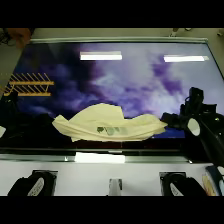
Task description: Fold the shirts.
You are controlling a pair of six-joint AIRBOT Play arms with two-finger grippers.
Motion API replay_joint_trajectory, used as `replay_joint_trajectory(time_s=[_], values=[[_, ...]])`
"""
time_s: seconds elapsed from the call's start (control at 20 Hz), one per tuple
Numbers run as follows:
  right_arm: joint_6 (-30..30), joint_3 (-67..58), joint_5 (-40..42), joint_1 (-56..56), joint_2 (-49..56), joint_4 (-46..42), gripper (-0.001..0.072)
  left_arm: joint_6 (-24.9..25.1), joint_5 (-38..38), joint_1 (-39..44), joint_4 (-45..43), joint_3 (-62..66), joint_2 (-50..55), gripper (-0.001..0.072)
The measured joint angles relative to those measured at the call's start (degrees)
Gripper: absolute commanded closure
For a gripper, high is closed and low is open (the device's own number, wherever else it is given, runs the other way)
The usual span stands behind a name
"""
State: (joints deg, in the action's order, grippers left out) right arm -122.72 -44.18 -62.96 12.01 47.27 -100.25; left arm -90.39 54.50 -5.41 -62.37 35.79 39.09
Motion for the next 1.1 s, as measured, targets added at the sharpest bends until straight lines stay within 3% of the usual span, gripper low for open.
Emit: replay_joint_trajectory(time_s=[0.2, 0.45, 0.5, 0.6, 0.65, 0.95, 1.1], values=[[-6.2, 1.2, 8.0, 0.0, 6.2, 1.7, 0.0686, -2.4, -6.2, 0.0, 0.9, -1.2, 4.7, 0.0675], [-8.8, 0.9, 12.7, 0.0, 8.7, 2.3, 0.0686, -3.8, -10.1, 0.0, 2.5, 2.8, 12.3, 0.0673], [-9.0, 0.7, 13.1, 0.0, 8.9, 2.3, 0.0686, -3.9, -10.5, 0.0, 2.7, 4.1, 13.7, 0.0629], [-9.3, 0.5, 13.9, 0.0, 9.1, 2.9, 0.0685, -4.0, -10.3, 0.0, 2.8, 6.1, 16.2, 0.0228], [-9.4, 0.5, 13.9, 0.0, 9.2, 3.5, 0.0686, -4.0, -9.2, 0.0, 2.8, 6.7, 17.2, 0.0117], [-7.3, 0.4, 11.7, 0.0, 9.3, 5.8, 0.0686, 4.1, 8.4, -1.3, -6.3, 7.2, 19.8, 0.0111], [-5.2, 0.4, 9.9, 0.0, 9.3, 6.2, 0.0686, 4.5, 11.0, -2.1, -7.5, 4.0, 20.4, 0.0112]])
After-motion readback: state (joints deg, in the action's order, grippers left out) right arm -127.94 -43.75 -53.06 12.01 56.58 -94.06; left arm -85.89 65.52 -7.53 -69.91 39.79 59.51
